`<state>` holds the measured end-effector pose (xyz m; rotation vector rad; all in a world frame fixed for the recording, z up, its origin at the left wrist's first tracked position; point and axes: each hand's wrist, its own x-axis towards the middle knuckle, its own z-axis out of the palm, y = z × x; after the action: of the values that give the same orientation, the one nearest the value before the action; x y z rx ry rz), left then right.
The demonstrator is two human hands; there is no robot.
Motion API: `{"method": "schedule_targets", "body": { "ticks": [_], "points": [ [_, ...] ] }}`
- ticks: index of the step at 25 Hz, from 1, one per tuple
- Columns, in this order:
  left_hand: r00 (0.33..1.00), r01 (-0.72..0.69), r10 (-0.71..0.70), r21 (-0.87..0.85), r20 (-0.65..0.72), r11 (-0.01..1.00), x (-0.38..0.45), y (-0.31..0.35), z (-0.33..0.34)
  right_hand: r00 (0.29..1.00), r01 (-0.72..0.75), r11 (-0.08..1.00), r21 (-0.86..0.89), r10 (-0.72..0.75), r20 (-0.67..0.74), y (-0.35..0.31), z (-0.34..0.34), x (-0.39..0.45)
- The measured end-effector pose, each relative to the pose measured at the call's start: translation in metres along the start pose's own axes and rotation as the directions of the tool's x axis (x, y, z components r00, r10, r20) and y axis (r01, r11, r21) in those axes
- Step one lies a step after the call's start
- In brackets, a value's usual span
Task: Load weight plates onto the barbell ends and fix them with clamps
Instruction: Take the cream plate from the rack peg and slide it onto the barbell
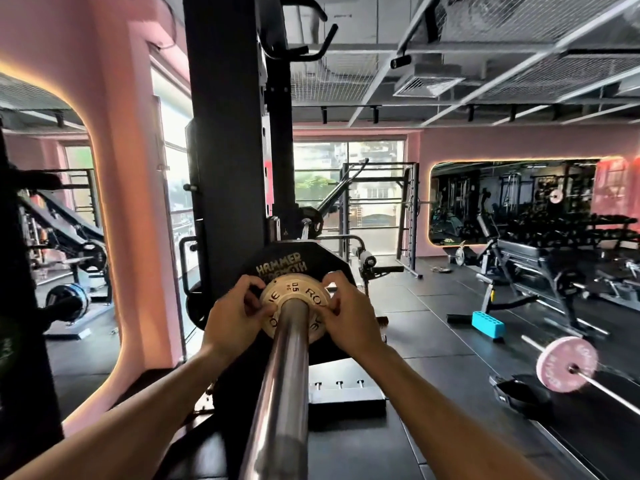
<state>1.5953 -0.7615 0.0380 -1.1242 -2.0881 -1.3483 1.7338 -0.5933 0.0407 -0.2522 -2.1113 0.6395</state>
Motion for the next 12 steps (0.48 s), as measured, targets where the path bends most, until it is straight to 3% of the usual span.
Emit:
{"method": "schedule_targets", "body": {
  "ticks": [5, 12],
  "points": [
    [0.998, 0.019, -0.014, 0.082, -0.057, 0.996, 0.003, 0.005, 0.006, 0.996, -0.042, 0.999, 0.012, 0.041, 0.074, 0.008, 0.002, 0.006],
    [0.99, 0.098, -0.102, 0.043, 0.102, 0.994, 0.002, 0.012, -0.017, 0.963, -0.171, 0.984, 0.051, 0.156, 0.22, -0.003, -0.017, 0.006]
  ]
}}
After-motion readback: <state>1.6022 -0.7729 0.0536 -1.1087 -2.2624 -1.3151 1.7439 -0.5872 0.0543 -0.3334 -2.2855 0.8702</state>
